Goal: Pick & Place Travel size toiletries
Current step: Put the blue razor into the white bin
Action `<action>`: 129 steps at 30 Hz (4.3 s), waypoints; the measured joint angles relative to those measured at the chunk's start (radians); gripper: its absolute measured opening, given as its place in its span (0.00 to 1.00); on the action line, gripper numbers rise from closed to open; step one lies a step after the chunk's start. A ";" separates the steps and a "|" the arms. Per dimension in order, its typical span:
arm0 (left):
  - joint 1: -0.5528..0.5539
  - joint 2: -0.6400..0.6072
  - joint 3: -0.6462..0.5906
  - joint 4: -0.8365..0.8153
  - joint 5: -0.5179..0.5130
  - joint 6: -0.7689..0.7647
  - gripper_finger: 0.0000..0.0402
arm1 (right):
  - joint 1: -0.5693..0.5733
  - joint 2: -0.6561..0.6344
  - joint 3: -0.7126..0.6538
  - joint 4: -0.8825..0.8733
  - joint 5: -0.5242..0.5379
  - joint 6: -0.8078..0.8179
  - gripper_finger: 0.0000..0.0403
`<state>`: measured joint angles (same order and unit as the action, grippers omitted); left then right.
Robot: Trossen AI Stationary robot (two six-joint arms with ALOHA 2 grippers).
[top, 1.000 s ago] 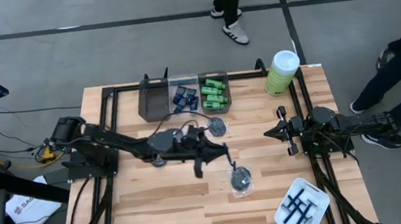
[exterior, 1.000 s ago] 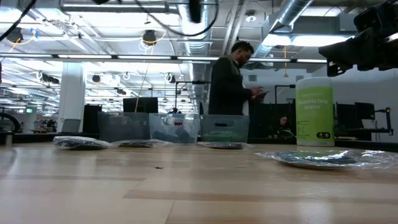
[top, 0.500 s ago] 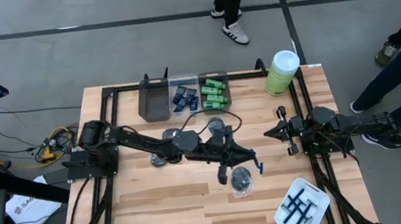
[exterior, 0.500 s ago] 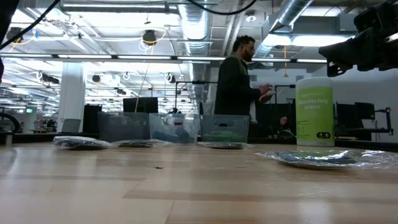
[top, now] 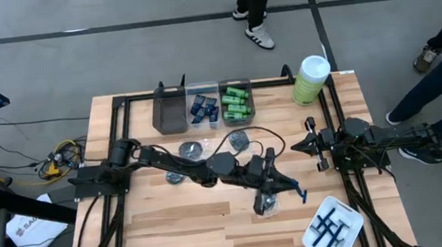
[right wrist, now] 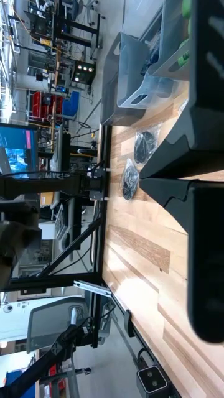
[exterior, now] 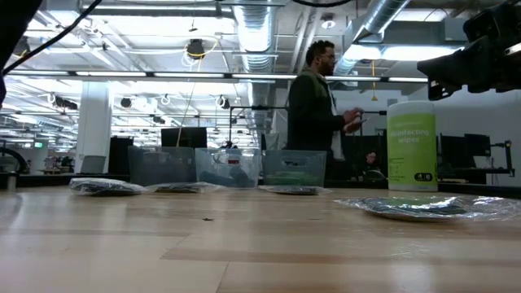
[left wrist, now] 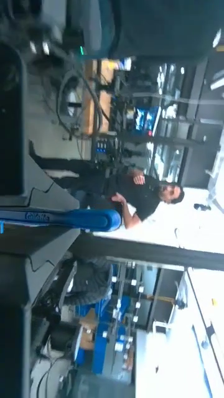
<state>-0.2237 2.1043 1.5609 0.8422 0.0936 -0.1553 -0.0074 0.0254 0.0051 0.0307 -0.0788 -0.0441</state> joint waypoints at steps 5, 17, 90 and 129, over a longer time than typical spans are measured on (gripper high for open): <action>-0.016 0.052 0.051 0.014 0.020 0.056 0.04 | 0.000 0.000 0.000 0.000 0.000 0.000 0.00; -0.016 0.143 0.142 0.065 0.051 0.152 0.04 | 0.000 0.000 0.000 0.000 0.000 0.000 0.00; -0.030 0.211 0.197 0.055 0.147 0.168 0.04 | 0.000 0.000 0.001 0.074 -0.002 -0.138 0.00; -0.050 0.229 0.176 -0.036 0.150 0.207 0.04 | 0.000 0.000 0.001 0.066 0.000 -0.060 0.00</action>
<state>-0.2741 2.3337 1.7370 0.8063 0.2440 0.0521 -0.0071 0.0254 0.0063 0.0971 -0.0788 -0.1040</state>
